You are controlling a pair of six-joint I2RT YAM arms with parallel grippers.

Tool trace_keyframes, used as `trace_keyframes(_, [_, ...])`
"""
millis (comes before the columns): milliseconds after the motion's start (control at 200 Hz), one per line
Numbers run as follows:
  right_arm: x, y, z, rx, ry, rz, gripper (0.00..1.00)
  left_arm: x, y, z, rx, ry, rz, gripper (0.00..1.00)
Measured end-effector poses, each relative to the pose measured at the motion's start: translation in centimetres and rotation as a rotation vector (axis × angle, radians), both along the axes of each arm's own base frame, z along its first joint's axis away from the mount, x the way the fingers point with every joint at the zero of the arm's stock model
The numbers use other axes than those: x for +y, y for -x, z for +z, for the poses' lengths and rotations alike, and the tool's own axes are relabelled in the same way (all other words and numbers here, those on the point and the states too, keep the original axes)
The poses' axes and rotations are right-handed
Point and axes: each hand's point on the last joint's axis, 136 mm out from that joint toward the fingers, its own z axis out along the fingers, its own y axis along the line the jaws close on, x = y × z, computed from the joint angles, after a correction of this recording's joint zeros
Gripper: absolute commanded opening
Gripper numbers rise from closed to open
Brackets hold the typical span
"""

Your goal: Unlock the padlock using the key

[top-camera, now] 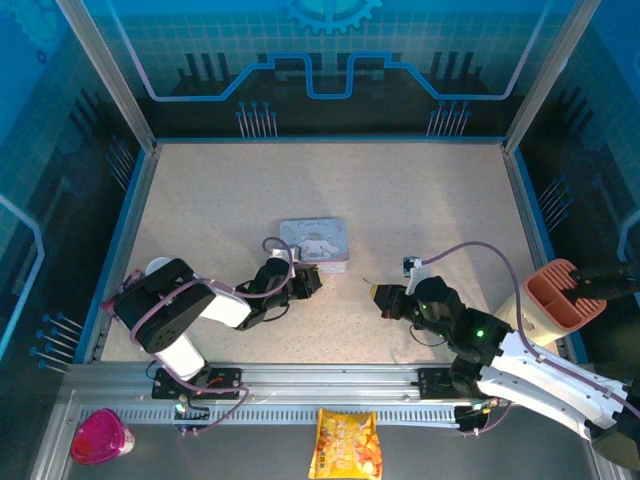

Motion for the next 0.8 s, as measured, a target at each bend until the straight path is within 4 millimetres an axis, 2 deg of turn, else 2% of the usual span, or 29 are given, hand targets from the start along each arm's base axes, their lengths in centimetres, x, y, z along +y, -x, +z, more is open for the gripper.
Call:
trace_keyframes(425, [0.4, 0.0, -1.1, 0.075, -0.020, -0.020, 0.00, -0.1, 0.6, 0.7, 0.083, 0.076, 0.040, 0.11])
trace_keyframes(610, [1.1, 0.2, -3.7, 0.183, -0.026, -0.038, 0.00, -0.2, 0.8, 1.7, 0.134, 0.148, 0.077, 0.09])
trace_keyframes(801, [1.9, 0.6, -6.1, 0.276, -0.054, -0.045, 0.00, -0.4, 1.0, 1.8, 0.185, 0.195, 0.108, 0.08])
